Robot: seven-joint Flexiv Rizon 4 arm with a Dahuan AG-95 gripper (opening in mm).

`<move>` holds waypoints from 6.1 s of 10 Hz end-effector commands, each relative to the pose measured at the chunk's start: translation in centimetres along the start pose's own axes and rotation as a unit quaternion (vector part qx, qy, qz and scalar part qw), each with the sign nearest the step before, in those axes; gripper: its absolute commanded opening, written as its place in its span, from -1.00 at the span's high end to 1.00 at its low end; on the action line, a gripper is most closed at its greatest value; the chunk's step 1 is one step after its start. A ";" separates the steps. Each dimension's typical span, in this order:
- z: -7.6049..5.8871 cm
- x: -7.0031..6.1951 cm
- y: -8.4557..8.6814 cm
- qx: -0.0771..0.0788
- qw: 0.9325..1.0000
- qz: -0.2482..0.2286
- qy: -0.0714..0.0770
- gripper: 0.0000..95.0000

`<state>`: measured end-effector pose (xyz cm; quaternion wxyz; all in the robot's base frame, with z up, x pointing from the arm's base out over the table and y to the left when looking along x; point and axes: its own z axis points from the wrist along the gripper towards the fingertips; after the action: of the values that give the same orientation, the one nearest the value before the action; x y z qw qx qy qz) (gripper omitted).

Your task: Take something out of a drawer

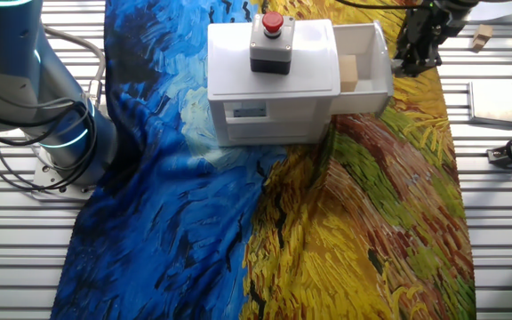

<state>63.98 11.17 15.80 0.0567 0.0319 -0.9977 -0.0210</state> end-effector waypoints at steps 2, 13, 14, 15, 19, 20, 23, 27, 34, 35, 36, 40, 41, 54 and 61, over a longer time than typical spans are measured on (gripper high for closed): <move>0.0 -0.2 0.0 0.000 1.000 0.000 -0.001 1.00; -0.1 -1.7 0.2 0.000 1.000 0.001 0.001 1.00; -0.1 -1.8 0.2 0.000 1.000 0.000 0.001 1.00; -0.2 -1.8 0.2 0.000 1.000 0.000 0.001 1.00; -0.2 -1.8 0.2 0.000 1.000 0.001 0.000 1.00; -0.2 -1.8 0.2 0.000 1.000 -0.002 -0.001 0.60; -0.3 -1.8 0.2 -0.001 1.000 -0.007 -0.004 -0.20; -2.1 -1.3 0.4 -0.001 0.999 -0.035 -0.003 -0.20; -6.8 4.4 1.1 0.000 0.996 -0.085 -0.002 -0.20; -6.7 5.2 1.0 -0.001 0.996 -0.088 -0.003 -0.20; -6.6 6.1 0.9 -0.002 0.995 -0.095 -0.004 -0.20; -6.7 7.3 0.7 -0.009 0.995 -0.100 -0.017 -0.20; -6.6 7.3 0.7 -0.005 0.995 -0.099 -0.014 -0.20; -1.5 9.6 0.0 -0.001 0.996 -0.078 -0.040 -0.60; 0.3 9.6 -0.1 -0.003 0.997 -0.058 -0.051 -0.60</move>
<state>54.36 10.41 16.59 0.0054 0.0882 -0.9957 -0.0293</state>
